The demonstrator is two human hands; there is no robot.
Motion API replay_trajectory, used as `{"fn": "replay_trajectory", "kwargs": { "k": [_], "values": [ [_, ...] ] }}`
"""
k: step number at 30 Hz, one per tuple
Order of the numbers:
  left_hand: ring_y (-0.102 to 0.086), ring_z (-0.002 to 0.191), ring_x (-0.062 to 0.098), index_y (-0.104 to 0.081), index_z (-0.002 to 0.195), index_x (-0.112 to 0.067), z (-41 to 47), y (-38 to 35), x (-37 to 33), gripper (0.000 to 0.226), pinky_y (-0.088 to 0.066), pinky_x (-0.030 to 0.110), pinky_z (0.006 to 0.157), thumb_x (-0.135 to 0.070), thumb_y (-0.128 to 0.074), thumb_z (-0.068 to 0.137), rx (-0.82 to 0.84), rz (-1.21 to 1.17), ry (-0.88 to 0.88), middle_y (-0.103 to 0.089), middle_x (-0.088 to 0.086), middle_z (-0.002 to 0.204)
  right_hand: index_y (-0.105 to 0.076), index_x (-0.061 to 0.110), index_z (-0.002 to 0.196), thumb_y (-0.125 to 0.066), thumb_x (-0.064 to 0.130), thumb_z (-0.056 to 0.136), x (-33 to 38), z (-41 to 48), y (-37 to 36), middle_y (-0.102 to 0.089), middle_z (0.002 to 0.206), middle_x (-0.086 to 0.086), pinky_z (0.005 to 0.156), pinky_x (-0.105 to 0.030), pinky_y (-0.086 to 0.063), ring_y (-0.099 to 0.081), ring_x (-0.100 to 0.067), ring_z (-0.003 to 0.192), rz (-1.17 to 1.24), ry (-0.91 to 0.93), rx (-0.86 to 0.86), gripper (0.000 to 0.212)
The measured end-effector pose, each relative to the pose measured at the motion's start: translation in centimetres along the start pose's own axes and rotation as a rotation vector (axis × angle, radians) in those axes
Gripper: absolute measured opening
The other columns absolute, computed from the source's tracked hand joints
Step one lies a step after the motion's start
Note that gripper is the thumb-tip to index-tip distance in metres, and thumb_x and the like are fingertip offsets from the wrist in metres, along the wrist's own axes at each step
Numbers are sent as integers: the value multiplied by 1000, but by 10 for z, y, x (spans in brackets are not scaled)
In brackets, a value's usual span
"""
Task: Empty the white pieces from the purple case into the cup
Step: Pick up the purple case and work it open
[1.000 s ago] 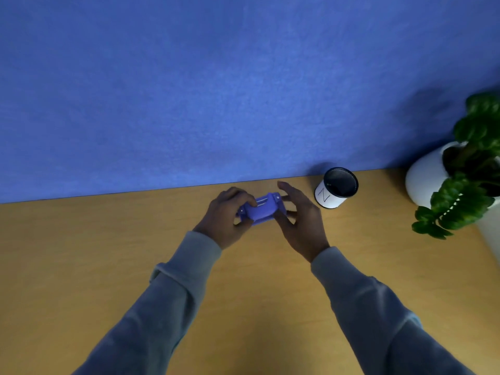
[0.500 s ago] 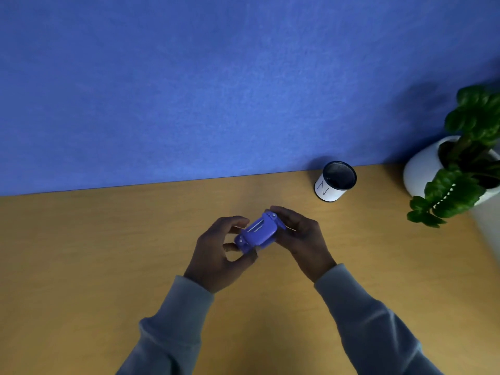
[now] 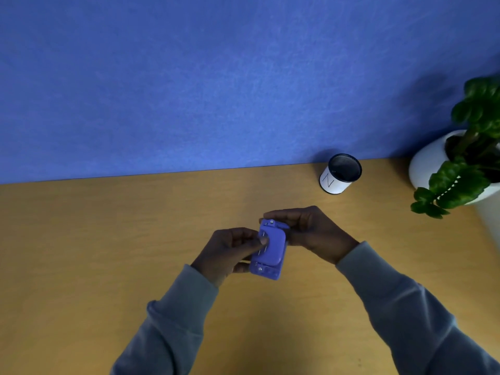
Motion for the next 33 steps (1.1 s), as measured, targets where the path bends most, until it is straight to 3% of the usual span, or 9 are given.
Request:
{"fn": "replay_trajectory", "kwargs": {
  "k": [3, 8, 13, 16, 20, 23, 27, 33],
  "values": [
    [-78, 84, 25, -80, 97, -21, -4, -6, 7, 38, -61, 37, 69, -41, -89, 65, 34, -32, 0, -80, 8, 90, -66, 2, 130, -68, -9, 89, 0, -2, -6, -74, 124, -15, 95, -41, -59, -70, -29, 116, 2, -4, 36, 42],
    [-77, 85, 25, -80, 99, -21, -5, -9, 11, 38, -61, 37, 69, -36, -90, 64, 5, -101, -56, -78, 5, 90, -70, 7, 125, -68, -5, 90, -9, -6, -2, -76, 118, -14, 92, -45, -61, -72, -31, 111, 80, -39, -45, 37],
    [-77, 87, 23, -81, 92, -20, -3, -9, 8, 34, -62, 39, 71, -31, -91, 62, -17, -146, -96, -79, 3, 91, -77, 8, 112, -69, 17, 94, -12, -12, 15, -77, 111, -16, 83, -37, -61, -74, -30, 105, 251, -115, -187, 22],
    [-77, 86, 22, -81, 91, -18, -3, -13, 8, 33, -62, 39, 71, -30, -91, 61, -1, -155, -99, -79, 3, 89, -79, 8, 103, -74, 34, 88, -8, -12, 18, -79, 103, -15, 76, -33, -60, -76, -27, 95, 218, -157, -220, 30],
    [-77, 86, 23, -83, 90, -16, -3, -18, 11, 38, -62, 42, 75, -33, -93, 57, -6, -161, -82, -80, 6, 88, -78, 3, 99, -78, 40, 86, -15, -13, 12, -77, 92, -11, 75, -36, -58, -72, -23, 85, 190, -291, -189, 39],
    [-78, 86, 25, -83, 89, -13, -4, -18, 14, 45, -63, 45, 80, -37, -98, 54, -17, -154, -76, -81, 11, 88, -80, 7, 95, -79, 37, 84, -22, -16, 11, -75, 87, -9, 69, -35, -58, -71, -21, 79, 254, -384, -197, 32],
    [-77, 89, 26, -83, 92, -12, -8, -21, 12, 38, -63, 42, 82, -36, -88, 63, 11, -167, -108, -80, 12, 90, -78, 15, 84, -84, 30, 73, -33, -20, 4, -71, 78, -5, 58, -29, -55, -67, -16, 67, 404, -495, -167, 19],
    [-76, 96, 25, -83, 100, -15, -12, -28, 2, 27, -61, 35, 80, -28, -82, 77, 40, -149, -189, -81, 10, 98, -81, 19, 79, -82, 20, 63, -46, -23, -1, -74, 83, -5, 66, -32, -56, -70, -19, 71, 542, -609, -164, 16]
  ]
}}
Point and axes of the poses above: each hand's wrist, its own z-axis towards the middle knuckle, its own y-axis out of the back of the hand, x = y × z, the point moved 9 cm from there along z, towards the middle knuckle
